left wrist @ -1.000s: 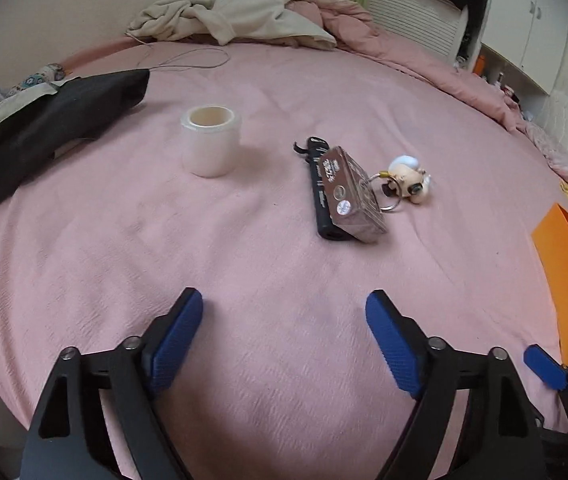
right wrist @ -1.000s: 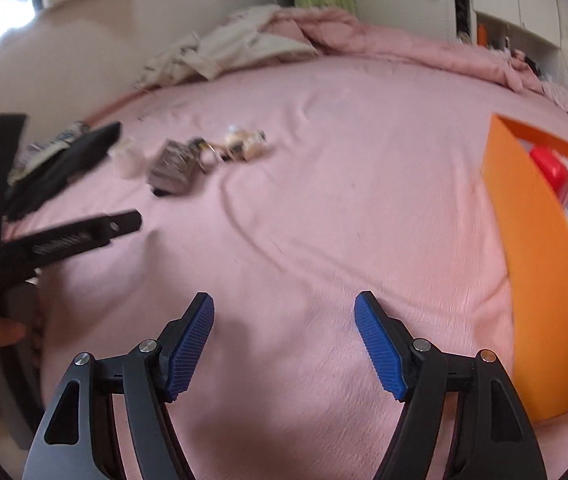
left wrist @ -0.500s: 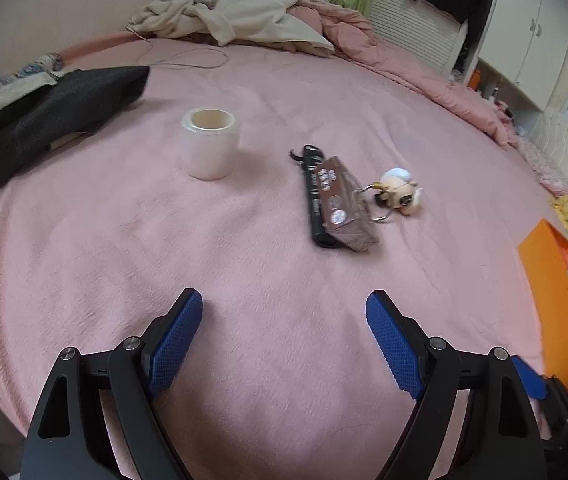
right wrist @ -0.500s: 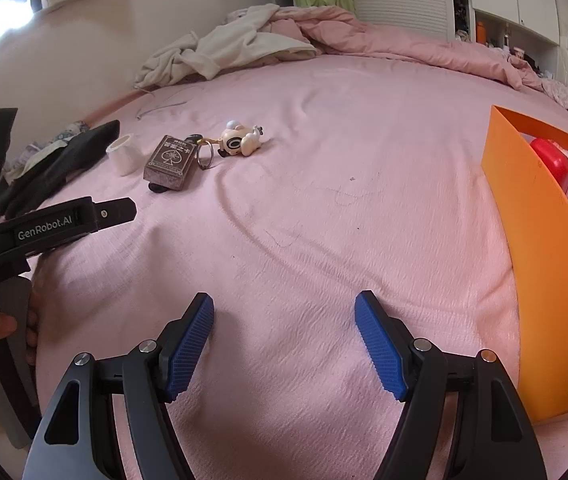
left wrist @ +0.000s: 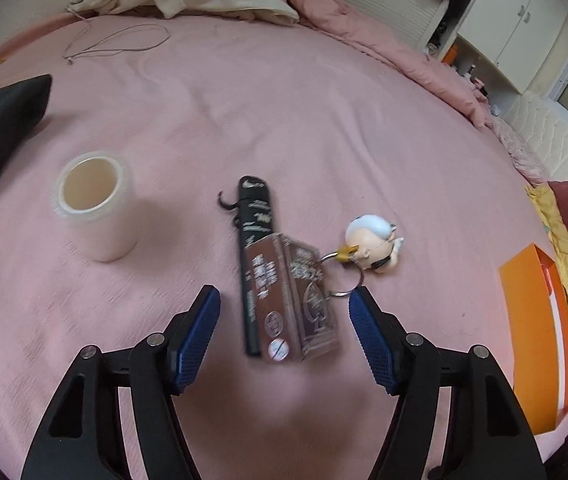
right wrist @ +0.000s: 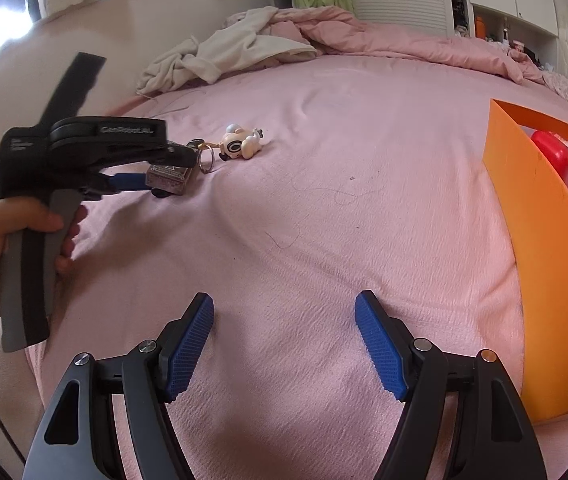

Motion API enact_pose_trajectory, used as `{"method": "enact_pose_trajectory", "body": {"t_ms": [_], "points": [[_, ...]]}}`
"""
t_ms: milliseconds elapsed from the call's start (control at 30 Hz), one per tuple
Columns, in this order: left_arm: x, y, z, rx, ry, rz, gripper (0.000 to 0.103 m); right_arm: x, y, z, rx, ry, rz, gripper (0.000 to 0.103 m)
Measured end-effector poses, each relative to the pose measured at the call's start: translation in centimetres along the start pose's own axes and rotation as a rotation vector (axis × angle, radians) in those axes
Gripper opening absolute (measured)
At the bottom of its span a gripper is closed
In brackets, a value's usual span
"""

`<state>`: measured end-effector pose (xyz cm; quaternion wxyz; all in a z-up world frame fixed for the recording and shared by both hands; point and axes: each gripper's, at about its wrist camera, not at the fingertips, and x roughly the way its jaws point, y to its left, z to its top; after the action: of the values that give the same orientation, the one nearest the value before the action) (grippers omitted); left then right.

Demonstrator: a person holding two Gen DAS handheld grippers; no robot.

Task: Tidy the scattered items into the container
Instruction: 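Grasp the brown card box with the left gripper and lift it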

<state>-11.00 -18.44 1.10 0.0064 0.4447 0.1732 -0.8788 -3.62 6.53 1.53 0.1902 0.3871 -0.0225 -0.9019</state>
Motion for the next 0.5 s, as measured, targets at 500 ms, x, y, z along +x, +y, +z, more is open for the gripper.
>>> {"method": "enact_pose_trajectory", "body": {"t_ms": [500], "points": [[-4.1, 1.1, -3.9, 0.004, -0.084, -0.092, 0.026, 0.1, 0.2, 0.0, 0.008, -0.001, 0.004, 0.073]]}}
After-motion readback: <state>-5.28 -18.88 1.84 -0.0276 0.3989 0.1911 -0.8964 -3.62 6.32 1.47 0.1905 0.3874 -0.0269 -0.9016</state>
